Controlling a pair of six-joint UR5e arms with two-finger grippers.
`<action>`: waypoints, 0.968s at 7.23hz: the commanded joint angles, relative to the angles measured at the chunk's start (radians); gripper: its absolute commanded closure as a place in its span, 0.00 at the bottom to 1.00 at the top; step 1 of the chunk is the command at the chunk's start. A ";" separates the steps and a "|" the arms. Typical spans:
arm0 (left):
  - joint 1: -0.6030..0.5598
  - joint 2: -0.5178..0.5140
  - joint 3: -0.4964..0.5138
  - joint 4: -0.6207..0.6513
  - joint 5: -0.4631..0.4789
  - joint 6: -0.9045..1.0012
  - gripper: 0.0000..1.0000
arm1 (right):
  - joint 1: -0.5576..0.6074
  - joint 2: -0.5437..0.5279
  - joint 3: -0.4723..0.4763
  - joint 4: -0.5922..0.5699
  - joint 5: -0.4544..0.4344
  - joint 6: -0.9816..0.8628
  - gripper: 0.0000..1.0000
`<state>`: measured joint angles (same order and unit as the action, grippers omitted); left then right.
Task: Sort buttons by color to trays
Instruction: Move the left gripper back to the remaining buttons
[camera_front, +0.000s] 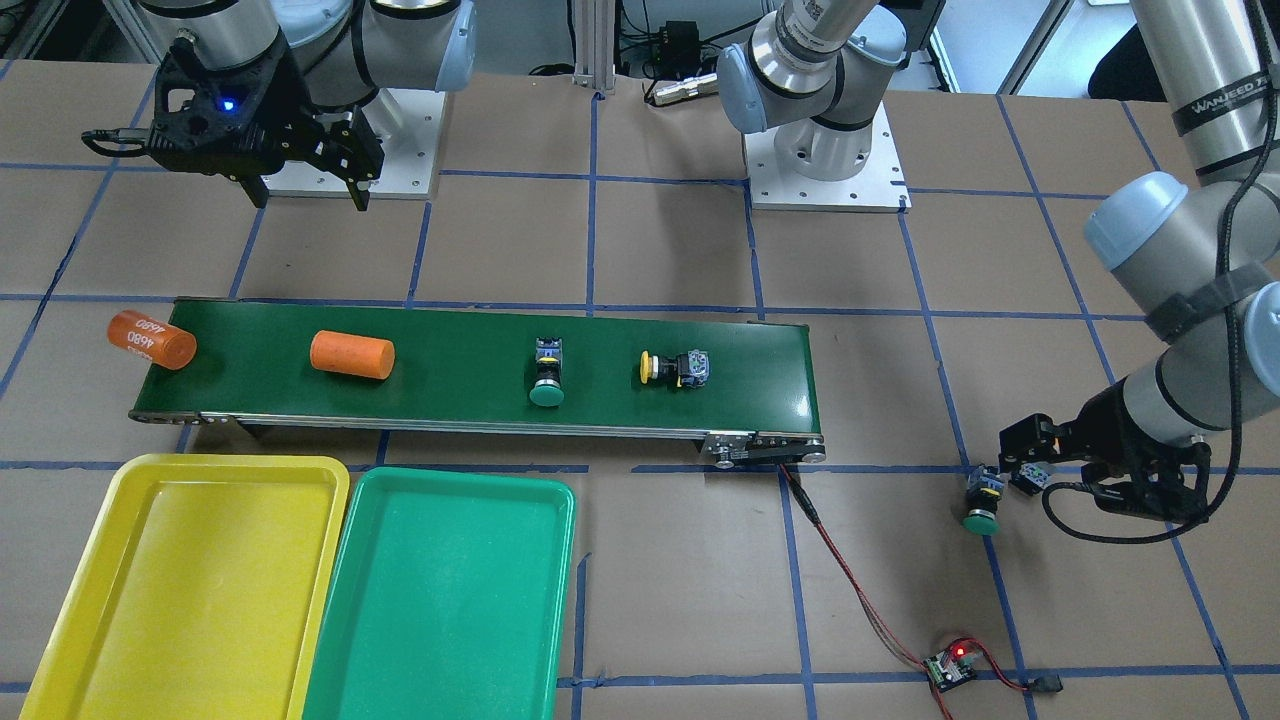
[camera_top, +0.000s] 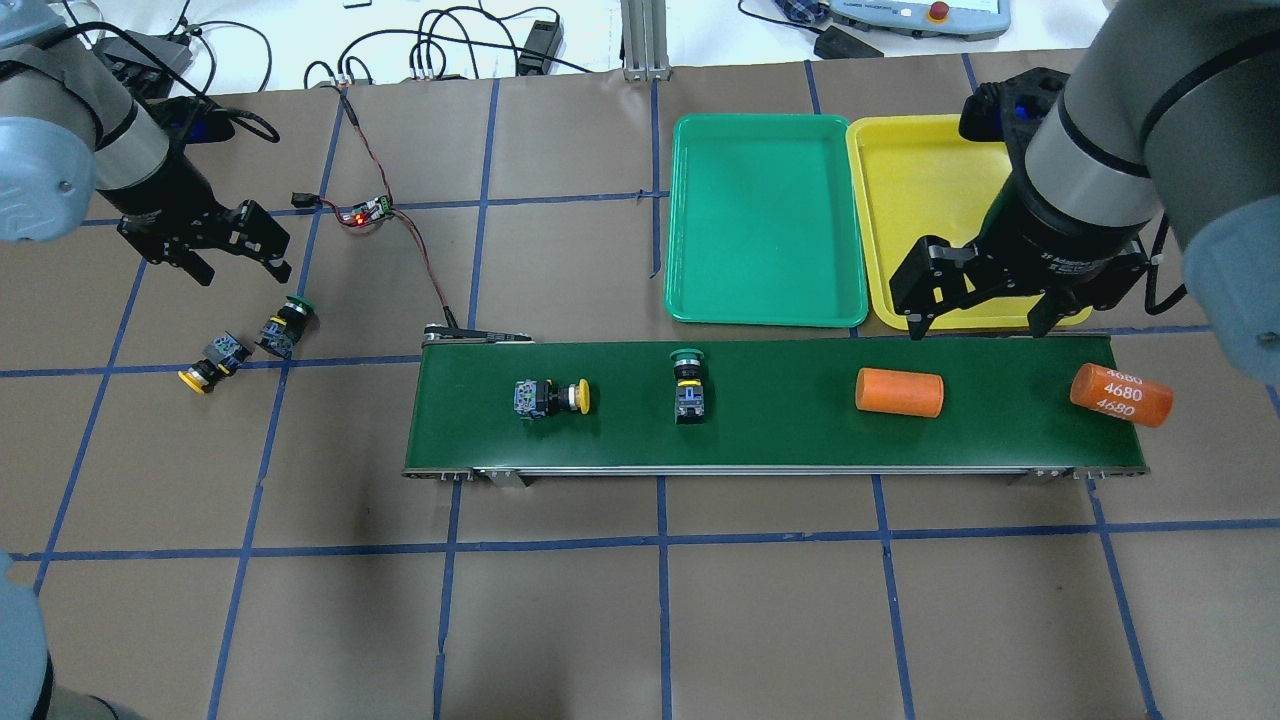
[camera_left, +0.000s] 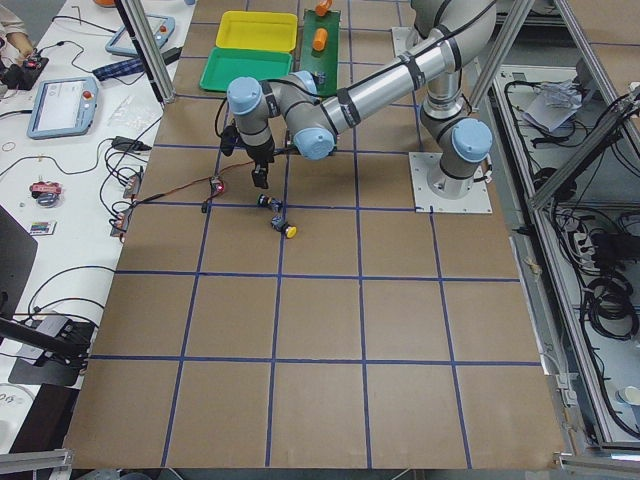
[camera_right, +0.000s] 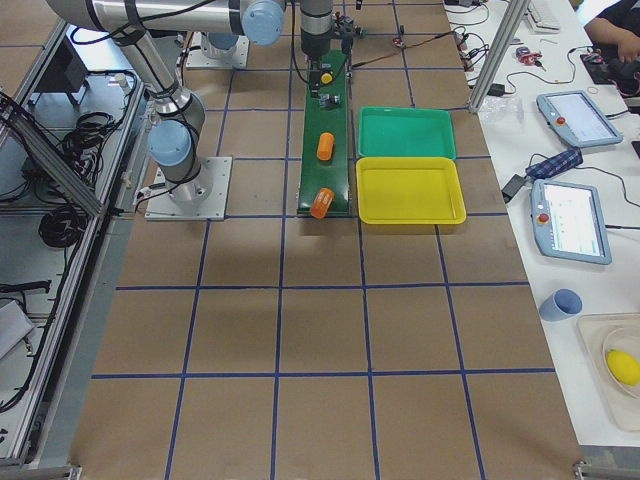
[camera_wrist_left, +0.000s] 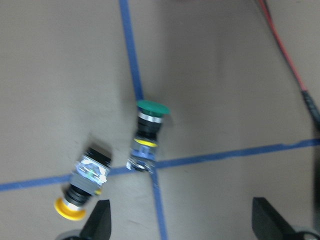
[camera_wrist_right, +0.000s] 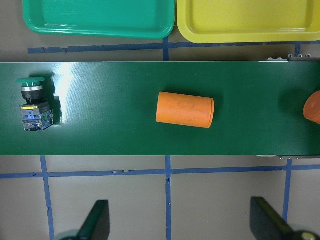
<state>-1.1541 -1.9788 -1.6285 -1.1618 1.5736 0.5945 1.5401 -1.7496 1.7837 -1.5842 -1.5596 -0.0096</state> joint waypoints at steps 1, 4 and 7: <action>0.007 -0.055 -0.045 0.048 0.009 0.115 0.00 | 0.000 0.004 0.000 -0.003 0.003 0.000 0.00; -0.004 -0.064 -0.166 0.248 0.043 0.136 0.00 | 0.002 0.042 0.008 -0.036 0.006 0.011 0.00; -0.027 -0.075 -0.175 0.255 0.043 0.122 0.42 | 0.009 0.120 0.011 -0.094 0.071 0.028 0.00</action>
<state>-1.1700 -2.0515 -1.7990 -0.9108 1.6173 0.7221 1.5466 -1.6689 1.7928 -1.6488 -1.5377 0.0067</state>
